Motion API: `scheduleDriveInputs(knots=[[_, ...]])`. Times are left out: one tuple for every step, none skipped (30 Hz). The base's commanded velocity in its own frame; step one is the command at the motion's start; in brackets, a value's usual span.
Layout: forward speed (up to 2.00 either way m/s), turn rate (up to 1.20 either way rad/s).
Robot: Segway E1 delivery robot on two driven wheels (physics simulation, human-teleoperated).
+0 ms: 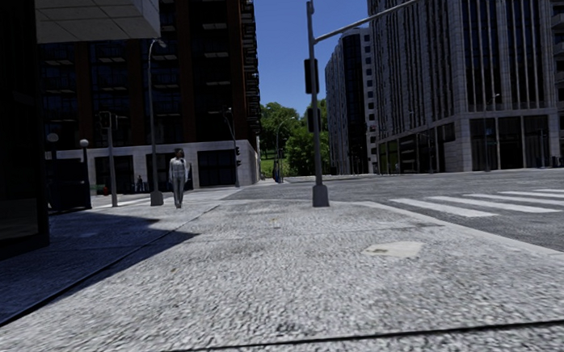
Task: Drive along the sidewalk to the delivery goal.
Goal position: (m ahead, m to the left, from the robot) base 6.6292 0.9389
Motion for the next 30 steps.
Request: scheduleDriveInputs(knots=[[2.0, 0.0], [2.0, 0.0], [2.0, 0.0], [2.0, 0.0], [2.0, 0.0], [2.0, 0.0], [2.0, 0.0], [2.0, 0.0], [1.71, 0.08], [1.71, 0.08], [1.47, 0.11], [1.4, 0.2], [1.35, 0.29], [1.28, 0.39], [1.28, 0.39], [1.15, 0.42], [1.08, 0.42], [1.06, 0.42], [1.06, 0.43], [1.06, 0.43], [1.06, 0.43], [1.06, 0.43], [1.06, 0.44], [1.06, 0.45], [1.06, 0.45], [1.06, 0.39], [1.06, 0.26], [1.06, 0.16], [1.06, 0.16], [1.05, 0.01]])
